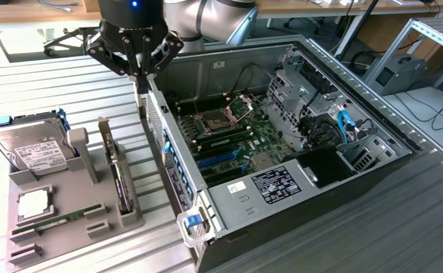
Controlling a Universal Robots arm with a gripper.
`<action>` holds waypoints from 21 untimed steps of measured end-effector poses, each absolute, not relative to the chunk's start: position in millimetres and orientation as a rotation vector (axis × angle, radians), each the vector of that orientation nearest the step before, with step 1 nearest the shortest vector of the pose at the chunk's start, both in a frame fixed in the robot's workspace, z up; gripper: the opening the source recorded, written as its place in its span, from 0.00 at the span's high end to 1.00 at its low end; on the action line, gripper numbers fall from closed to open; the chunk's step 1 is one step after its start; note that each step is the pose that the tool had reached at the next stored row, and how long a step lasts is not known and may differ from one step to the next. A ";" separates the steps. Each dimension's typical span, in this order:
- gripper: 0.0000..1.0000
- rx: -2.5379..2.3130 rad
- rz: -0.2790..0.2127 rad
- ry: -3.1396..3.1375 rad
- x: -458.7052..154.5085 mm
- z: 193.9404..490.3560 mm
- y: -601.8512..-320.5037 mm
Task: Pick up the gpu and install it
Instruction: 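Reach for the gpu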
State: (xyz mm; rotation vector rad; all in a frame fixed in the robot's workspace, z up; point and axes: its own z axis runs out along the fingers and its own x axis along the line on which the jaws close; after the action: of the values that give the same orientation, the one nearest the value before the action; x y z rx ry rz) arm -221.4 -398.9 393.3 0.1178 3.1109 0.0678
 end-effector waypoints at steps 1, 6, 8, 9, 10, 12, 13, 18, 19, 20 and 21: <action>0.89 0.118 0.068 3.111 -221.9 393.3 -398.9; 0.89 0.118 0.068 3.111 -223.8 393.3 -398.9; 0.89 0.118 0.068 3.111 -224.6 393.3 -398.9; 0.89 0.118 0.068 3.111 -225.2 393.3 -399.0; 0.89 0.118 0.068 3.111 -225.8 393.3 -399.0; 0.89 0.118 0.068 3.111 -227.0 393.3 -398.9; 0.89 0.118 0.068 3.111 -227.5 393.3 -398.9; 0.89 0.118 0.068 3.111 -230.7 393.3 -398.9; 0.89 0.118 0.068 3.111 -231.4 393.3 -398.9; 0.89 0.118 0.068 3.111 -231.8 393.3 -398.9; 0.89 0.118 0.068 3.111 -232.2 393.3 -398.9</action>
State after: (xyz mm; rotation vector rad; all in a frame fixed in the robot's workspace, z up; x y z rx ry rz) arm -232.2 -398.9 393.3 0.1179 3.1110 0.0677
